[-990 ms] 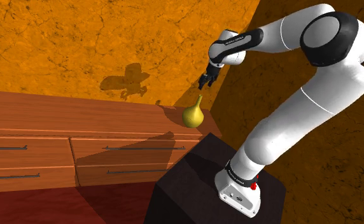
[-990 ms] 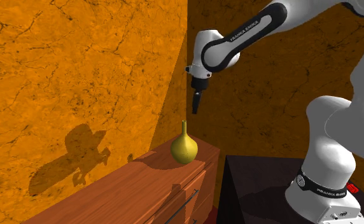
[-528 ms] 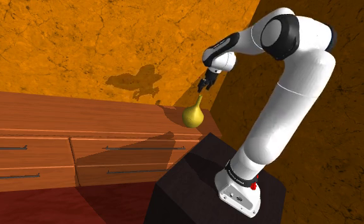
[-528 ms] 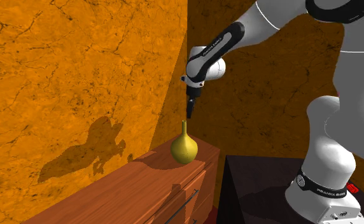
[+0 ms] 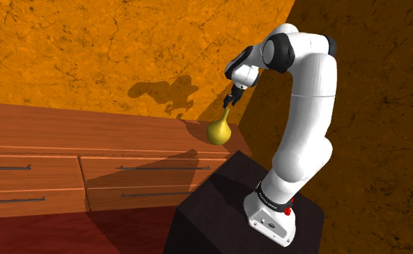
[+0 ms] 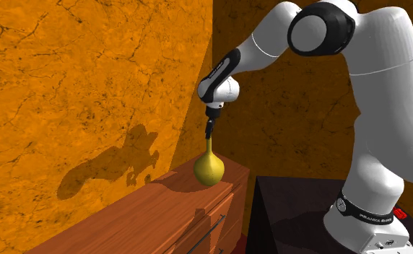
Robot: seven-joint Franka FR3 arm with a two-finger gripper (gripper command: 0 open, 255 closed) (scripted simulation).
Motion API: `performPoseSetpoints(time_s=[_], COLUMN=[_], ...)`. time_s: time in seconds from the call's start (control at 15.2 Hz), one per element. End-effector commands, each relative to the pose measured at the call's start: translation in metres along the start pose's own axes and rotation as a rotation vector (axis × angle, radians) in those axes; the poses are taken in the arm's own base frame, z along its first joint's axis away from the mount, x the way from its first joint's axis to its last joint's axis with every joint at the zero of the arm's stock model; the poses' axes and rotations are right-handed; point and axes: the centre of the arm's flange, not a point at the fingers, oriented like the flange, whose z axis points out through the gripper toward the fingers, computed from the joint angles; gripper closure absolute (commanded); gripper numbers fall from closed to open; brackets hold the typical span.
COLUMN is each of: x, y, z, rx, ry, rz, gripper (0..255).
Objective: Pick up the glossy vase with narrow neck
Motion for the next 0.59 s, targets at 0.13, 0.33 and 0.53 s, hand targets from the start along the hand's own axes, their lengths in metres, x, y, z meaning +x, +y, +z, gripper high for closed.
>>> performPoseSetpoints(time_s=[0.13,0.33,0.53], x=[0.000,-0.002,-0.003], y=[0.006,0.006,0.006], z=[0.020,0.036,0.044], rx=[0.003,0.003,0.003], ry=[0.003,0.003,0.003], rz=[0.000,0.000,0.000], gripper=[0,0,0])
